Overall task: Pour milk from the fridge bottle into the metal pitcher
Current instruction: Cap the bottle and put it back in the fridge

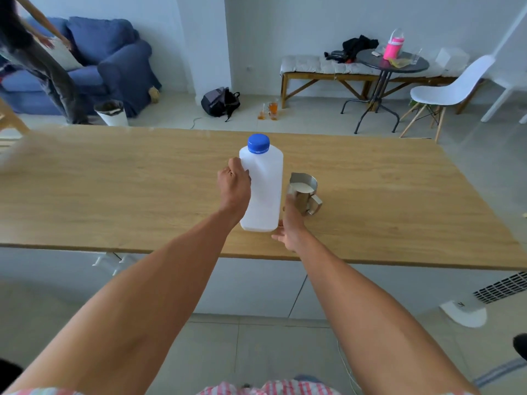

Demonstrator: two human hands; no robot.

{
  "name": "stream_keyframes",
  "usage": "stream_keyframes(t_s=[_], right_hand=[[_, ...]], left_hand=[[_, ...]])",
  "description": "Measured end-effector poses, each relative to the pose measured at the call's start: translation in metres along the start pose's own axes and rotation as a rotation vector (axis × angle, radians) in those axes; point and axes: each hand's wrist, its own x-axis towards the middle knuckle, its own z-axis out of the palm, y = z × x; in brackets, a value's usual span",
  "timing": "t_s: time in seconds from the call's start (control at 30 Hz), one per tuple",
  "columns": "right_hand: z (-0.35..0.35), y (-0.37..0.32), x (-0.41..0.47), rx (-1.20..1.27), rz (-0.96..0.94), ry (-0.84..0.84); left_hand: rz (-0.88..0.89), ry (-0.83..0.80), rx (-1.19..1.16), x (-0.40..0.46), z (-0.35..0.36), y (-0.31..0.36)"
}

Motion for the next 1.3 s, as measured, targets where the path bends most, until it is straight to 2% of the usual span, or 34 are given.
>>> stream_keyframes(t_s=[0.1, 0.27, 0.5, 0.83, 1.0, 1.3], right_hand=[[0.006, 0.003, 0.007, 0.084, -0.018, -0.023], [0.013, 0.009, 0.025, -0.009, -0.068, -0.036], [0.013, 0.003, 0.035, -0.111, -0.068, -0.100], [0.058, 0.011, 0.013, -0.341, -0.067, -0.357], [0.104, 0.036, -0.024, -0.447, -0.051, -0.520], [0.196, 0.113, -0.131, -0.577, -0.062, -0.799]], left_hand=[[0.000, 0.003, -0.026, -0.006, -0.004, 0.004], [0.008, 0.030, -0.076, -0.015, -0.008, 0.009], [-0.016, 0.160, -0.106, -0.026, -0.007, 0.015], [-0.038, 0.564, -0.122, -0.062, -0.058, 0.015], [-0.026, 0.783, -0.192, -0.095, -0.112, 0.017], [0.055, 1.104, -0.100, -0.200, -0.236, 0.032]])
